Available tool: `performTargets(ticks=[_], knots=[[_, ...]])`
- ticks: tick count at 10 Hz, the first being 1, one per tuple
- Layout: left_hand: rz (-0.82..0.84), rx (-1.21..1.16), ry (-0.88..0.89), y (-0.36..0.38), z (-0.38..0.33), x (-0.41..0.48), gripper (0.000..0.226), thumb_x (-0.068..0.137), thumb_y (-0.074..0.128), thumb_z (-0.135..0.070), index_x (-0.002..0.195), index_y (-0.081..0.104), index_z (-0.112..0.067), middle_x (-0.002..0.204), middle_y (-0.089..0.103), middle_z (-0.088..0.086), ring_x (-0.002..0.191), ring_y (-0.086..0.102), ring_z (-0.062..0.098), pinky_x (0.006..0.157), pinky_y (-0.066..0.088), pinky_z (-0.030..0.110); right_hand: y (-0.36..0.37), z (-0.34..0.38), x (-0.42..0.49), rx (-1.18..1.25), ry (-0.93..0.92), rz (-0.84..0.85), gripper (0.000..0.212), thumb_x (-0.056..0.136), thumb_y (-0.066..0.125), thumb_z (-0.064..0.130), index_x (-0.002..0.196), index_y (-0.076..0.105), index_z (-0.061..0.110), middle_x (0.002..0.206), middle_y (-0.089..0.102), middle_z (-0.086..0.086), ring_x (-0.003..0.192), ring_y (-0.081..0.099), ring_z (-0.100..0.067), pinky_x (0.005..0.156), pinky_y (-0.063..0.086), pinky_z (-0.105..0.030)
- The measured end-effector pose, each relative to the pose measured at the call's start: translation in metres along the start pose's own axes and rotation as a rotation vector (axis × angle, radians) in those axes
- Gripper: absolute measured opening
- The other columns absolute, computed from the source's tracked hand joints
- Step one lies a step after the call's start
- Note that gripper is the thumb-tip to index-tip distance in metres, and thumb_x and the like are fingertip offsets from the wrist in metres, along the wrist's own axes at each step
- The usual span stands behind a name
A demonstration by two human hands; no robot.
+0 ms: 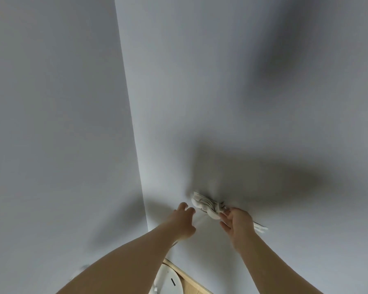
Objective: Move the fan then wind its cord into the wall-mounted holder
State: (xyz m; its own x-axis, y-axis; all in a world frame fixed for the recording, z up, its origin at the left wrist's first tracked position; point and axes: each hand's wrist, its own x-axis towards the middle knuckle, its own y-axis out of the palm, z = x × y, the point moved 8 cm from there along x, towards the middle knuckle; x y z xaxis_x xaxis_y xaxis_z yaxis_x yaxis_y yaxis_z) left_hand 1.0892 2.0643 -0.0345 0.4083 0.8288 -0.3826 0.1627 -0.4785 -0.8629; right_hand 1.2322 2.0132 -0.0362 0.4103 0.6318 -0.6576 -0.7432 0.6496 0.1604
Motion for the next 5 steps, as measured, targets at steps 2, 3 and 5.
performTargets(ticks=[2,3,5], knots=[[-0.103,-0.132,-0.158,0.011,-0.019,-0.021,0.052,0.093,0.049,-0.024,0.143,0.034,-0.020,0.152,0.024,0.001,0.129,0.045,0.025,0.099,0.042,0.031,-0.005,0.006,-0.016,-0.170,0.022,0.341,0.040,0.098,0.036,0.011,0.137,0.045,0.016,0.135,0.045,-0.007,0.136,0.038,-0.027,0.109,0.032,-0.044],[-0.139,-0.192,-0.229,0.021,-0.033,-0.040,0.052,0.094,0.049,-0.025,0.143,0.034,-0.020,0.151,0.027,0.002,0.128,0.047,0.024,0.103,0.043,0.032,-0.012,0.012,-0.026,-0.278,0.037,0.502,0.041,0.097,0.042,0.015,0.138,0.043,0.020,0.129,0.041,-0.002,0.140,0.033,-0.027,0.110,0.031,-0.045],[-0.245,-0.315,-0.370,0.036,-0.042,-0.092,0.052,0.093,0.050,-0.023,0.143,0.037,-0.019,0.150,0.030,0.003,0.135,0.041,0.022,0.111,0.034,0.031,-0.045,0.007,-0.034,-0.488,0.059,0.486,0.016,0.097,0.046,0.020,0.112,0.053,0.017,0.112,0.054,-0.001,0.122,0.050,-0.028,0.102,0.041,-0.040]])
